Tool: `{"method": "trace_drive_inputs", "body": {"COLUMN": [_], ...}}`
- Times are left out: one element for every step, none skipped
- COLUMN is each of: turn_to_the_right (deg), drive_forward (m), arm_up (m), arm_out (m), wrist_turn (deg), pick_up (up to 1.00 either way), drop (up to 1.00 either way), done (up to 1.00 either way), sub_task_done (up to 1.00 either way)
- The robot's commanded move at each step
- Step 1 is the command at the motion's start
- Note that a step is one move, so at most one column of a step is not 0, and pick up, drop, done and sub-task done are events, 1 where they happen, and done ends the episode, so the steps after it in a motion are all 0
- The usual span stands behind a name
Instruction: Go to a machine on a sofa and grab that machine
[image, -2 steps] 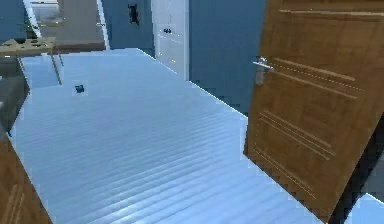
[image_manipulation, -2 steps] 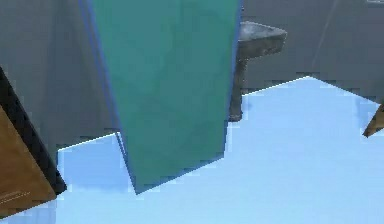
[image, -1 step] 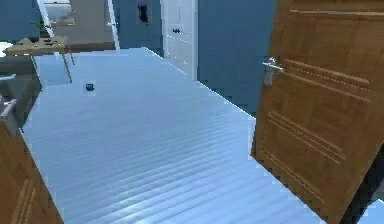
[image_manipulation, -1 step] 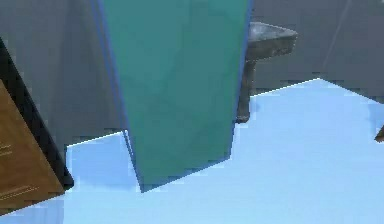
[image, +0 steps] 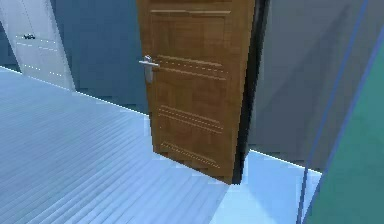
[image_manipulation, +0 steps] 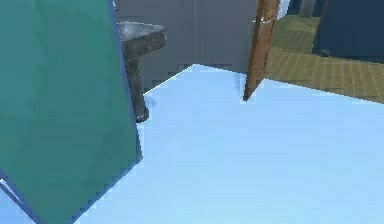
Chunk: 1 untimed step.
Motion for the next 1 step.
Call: {"method": "trace_drive_inputs", "body": {"turn_to_the_right": [0.0], "drive_forward": [0.10], "arm_up": [0.00], "arm_out": [0.00], "wrist_turn": [0.0], "pick_up": [0.00], "drop": [0.00], "done": [0.00], "sub_task_done": [0.00]}}
